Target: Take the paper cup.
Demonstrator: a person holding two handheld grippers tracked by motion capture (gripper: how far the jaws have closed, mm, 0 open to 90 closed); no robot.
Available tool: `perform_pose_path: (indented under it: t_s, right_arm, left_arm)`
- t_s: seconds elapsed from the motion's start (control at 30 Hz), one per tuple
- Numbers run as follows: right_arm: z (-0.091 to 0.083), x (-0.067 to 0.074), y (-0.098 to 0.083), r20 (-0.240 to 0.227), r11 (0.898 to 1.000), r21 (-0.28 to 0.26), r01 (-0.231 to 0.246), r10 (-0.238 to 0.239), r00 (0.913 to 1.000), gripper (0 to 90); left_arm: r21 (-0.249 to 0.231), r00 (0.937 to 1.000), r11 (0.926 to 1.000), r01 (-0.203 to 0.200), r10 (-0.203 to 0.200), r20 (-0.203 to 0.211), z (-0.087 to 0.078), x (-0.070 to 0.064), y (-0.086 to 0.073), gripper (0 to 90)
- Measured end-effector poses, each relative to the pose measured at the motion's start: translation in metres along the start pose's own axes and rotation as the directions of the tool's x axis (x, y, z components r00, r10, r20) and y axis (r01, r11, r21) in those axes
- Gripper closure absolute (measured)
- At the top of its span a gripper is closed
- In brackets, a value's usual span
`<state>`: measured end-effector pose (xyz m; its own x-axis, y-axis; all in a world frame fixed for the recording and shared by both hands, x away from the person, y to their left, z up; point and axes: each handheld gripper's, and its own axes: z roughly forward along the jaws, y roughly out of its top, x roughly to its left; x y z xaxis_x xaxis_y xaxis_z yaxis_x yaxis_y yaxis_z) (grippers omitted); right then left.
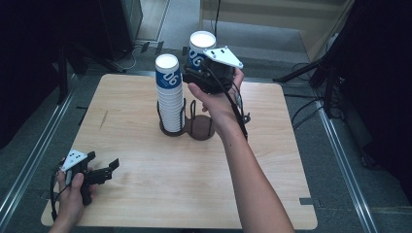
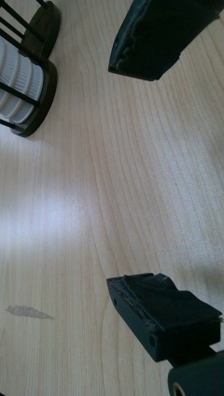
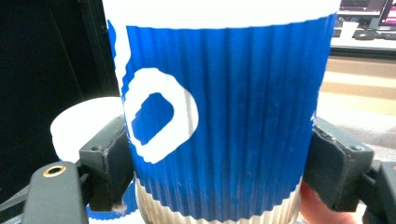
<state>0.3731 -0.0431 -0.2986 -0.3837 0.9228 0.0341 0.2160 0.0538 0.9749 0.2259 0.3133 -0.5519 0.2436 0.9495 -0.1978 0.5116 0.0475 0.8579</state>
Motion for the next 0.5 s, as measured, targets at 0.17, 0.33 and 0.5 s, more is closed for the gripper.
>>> perform_pose_path:
  t_s: [0.17,0.33,0.5]
  right_arm:
    - [-0.002,-0.005,-0.007,0.0,1.0,0.003,0.002,-0.002,1.0,19.3]
    - [-0.005,-0.009,-0.015,0.002,1.0,0.01,-0.003,0.003,1.0,19.3]
    - [-0.008,-0.011,-0.022,0.003,1.0,0.008,0.018,-0.018,0.9998,19.3]
  left_arm:
    - [0.001,1.0,1.0,0.007,-0.007,0.004,0.0,0.0,0.0,1.6]
    - [0.0,1.0,1.0,0.005,-0.005,0.002,0.0,0.0,0.0,1.5]
    - [-0.001,1.0,1.0,0.003,-0.003,-0.003,0.0,-0.001,0.0,1.5]
